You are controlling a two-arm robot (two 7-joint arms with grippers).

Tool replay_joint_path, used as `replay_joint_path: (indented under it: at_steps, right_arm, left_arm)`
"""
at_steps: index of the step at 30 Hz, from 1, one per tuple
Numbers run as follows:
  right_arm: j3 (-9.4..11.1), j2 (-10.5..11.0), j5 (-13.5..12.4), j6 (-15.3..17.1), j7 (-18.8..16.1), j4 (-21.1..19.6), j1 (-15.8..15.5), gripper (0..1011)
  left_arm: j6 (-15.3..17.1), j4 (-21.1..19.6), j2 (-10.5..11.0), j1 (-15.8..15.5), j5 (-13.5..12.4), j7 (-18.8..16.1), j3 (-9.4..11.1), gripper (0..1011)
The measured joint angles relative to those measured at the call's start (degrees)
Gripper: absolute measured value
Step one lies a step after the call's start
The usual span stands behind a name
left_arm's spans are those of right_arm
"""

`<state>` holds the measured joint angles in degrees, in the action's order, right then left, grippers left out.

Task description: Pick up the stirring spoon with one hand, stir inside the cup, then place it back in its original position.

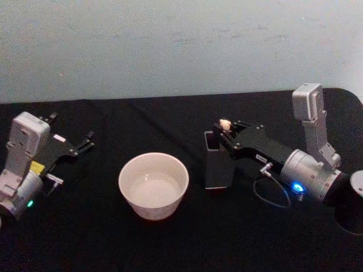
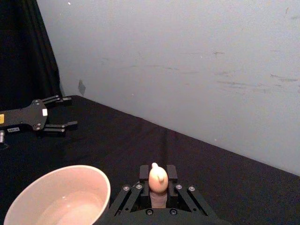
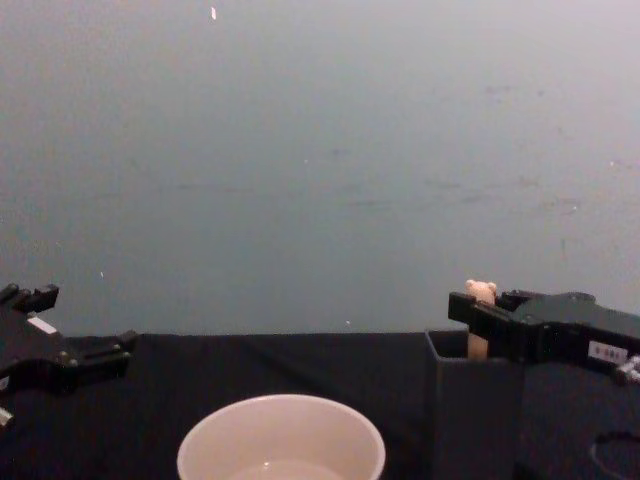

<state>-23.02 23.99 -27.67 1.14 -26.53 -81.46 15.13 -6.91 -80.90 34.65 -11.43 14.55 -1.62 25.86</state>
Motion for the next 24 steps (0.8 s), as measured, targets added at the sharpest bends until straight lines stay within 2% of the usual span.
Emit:
replay_joint_path:
  at_steps: [12, 24]
  right_arm:
    - [0.01, 0.04, -0.08, 0.02, -0.11, 0.0, -0.01, 230]
    - [0.04, 0.04, -0.12, 0.05, -0.2, 0.0, -0.03, 586]
  left_arm:
    - [0.0, 0.0, 0.0, 0.0, 0.0, 0.0, 0.0, 1002]
    - [0.0, 0.0, 0.0, 0.0, 0.0, 0.0, 0.0, 1001]
